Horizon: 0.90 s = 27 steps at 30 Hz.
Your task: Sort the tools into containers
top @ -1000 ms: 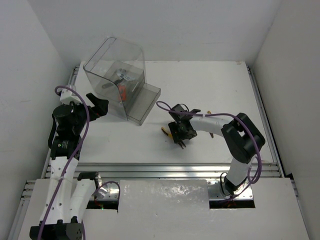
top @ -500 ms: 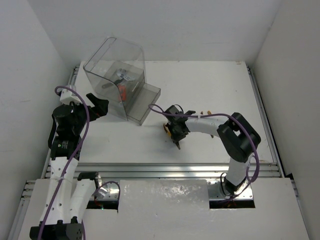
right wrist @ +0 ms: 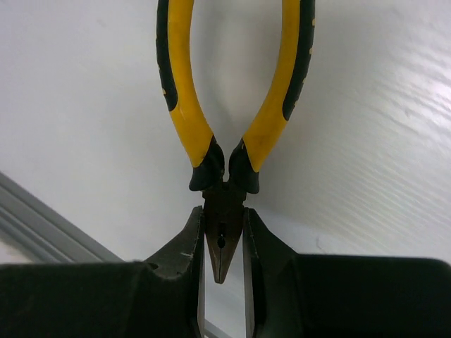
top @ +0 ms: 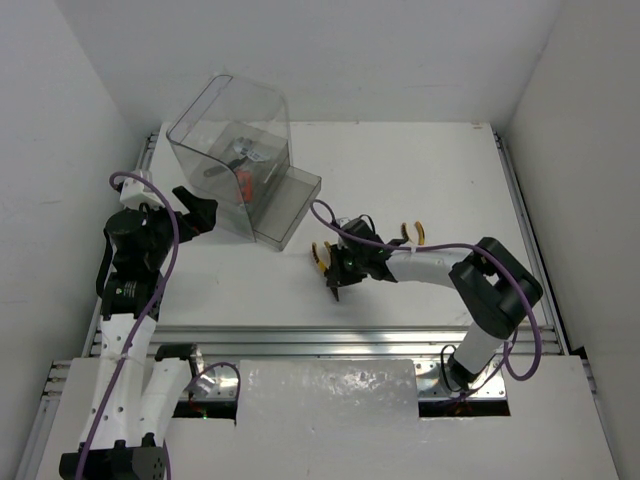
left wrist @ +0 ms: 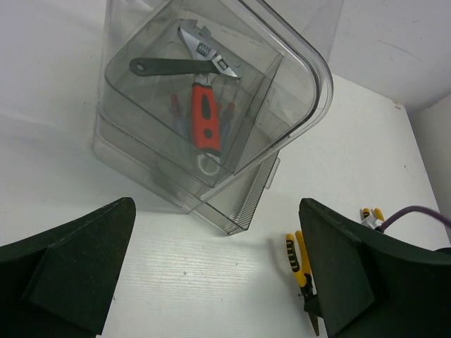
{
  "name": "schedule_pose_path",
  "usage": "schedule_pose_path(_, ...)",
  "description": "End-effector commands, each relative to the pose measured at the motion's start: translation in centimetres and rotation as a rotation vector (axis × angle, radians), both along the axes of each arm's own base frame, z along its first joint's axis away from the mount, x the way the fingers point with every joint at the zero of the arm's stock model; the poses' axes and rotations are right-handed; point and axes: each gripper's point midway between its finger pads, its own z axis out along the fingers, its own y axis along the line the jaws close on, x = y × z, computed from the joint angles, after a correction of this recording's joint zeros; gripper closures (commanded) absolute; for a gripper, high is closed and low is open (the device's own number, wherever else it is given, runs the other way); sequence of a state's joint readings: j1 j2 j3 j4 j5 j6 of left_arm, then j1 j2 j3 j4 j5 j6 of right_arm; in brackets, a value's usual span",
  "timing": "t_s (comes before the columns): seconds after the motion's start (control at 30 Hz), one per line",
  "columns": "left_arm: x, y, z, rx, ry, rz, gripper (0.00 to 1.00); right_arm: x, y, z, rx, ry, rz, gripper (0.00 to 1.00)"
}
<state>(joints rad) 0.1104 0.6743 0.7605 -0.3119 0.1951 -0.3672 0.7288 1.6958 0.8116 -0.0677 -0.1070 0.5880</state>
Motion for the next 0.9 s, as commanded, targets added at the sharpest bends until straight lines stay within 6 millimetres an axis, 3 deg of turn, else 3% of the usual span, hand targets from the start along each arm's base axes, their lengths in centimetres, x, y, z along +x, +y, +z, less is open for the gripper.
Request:
schedule_pose_path(0.0,0.2,0.1,2.5,0.022,-0.076,-0.002,0.0,3.3,4.8,5.9,0.28,-0.106,-0.066,1.0)
schedule_pose_path(0.17,0.2,0.2,2.5,0.023,-0.078,0.001,0.0,7.0,8.4,11.3,0.479,-0.175,-0.133,1.0)
schedule_pose_path(0.27,0.2,0.2,2.4,0.023,-0.074,0.005,0.0,9.7,10.7,13.0,0.534,-0.164,-0.175,1.0)
schedule_pose_path(0.4,0.3,0.4,2.3,0.024,-0.071,0.011,0.0,13.1,12.3,13.2,0.605,-0.107,-0.292,1.0)
schedule_pose_path(0.43,0.3,0.3,2.3,0.024,-0.07,0.01,0.0,14.2,13.1,14.4,0.637,-0.104,-0.314,1.0)
schedule_pose_path(0.47,0.3,0.3,2.2,0.023,-0.067,0.01,0.0,15.0,13.2,13.0,0.618,-0.081,-0.338,1.0)
schedule_pose_path(0.53,0.4,0.3,2.2,0.023,-0.068,0.007,0.0,16.3,14.2,13.7,0.644,-0.082,-0.347,1.0)
schedule_pose_path(0.57,0.4,0.2,2.2,0.023,-0.067,0.005,0.0,17.0,14.3,12.7,0.635,-0.067,-0.369,0.99)
schedule_pose_path(0.67,0.4,0.2,2.2,0.022,-0.067,0.002,0.0,18.2,14.7,12.9,0.628,-0.061,-0.391,0.9)
schedule_pose_path(0.7,0.4,0.2,2.2,0.022,-0.067,0.001,0.0,18.1,14.6,11.4,0.587,-0.026,-0.4,0.76)
schedule_pose_path(0.73,0.4,0.1,2.2,0.021,-0.067,-0.001,0.0,18.6,15.2,12.5,0.595,-0.043,-0.377,0.64)
schedule_pose_path(0.8,0.4,0.1,2.2,0.021,-0.067,-0.004,0.0,19.0,14.5,12.4,0.55,-0.064,-0.396,0.41)
schedule_pose_path(0.87,0.4,0.1,2.3,0.02,-0.07,-0.007,0.0,18.6,13.2,13.0,0.51,-0.102,-0.406,0.38)
